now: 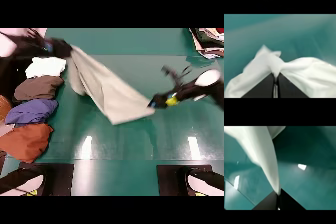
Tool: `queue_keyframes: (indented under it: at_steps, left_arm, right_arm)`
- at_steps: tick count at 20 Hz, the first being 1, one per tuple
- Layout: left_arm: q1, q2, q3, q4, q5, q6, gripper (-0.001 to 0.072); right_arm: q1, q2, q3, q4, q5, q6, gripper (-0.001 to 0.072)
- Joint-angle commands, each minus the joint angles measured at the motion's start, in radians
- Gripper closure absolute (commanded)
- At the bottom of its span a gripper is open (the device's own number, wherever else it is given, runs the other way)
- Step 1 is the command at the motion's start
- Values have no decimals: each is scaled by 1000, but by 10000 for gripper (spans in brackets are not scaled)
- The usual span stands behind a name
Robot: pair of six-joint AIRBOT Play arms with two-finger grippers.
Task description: Fold the shirts.
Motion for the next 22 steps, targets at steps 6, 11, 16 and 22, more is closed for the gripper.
queue_keyframes:
  at_steps: [6,11,16,22]
  left_arm:
    - [0,332,242,51,-195,1,681]
    - [0,337,245,10,-394,-25,681]
    - [-97,268,-95,-9,-504,-55,681]
    - [-192,143,-622,-16,-185,-52,679]
  right_arm:
    - [-235,261,586,1,39,13,697]
    - [-348,246,774,1,226,79,697]
    - [-259,66,793,-135,465,161,697]
    - [-8,-121,433,-373,363,135,697]
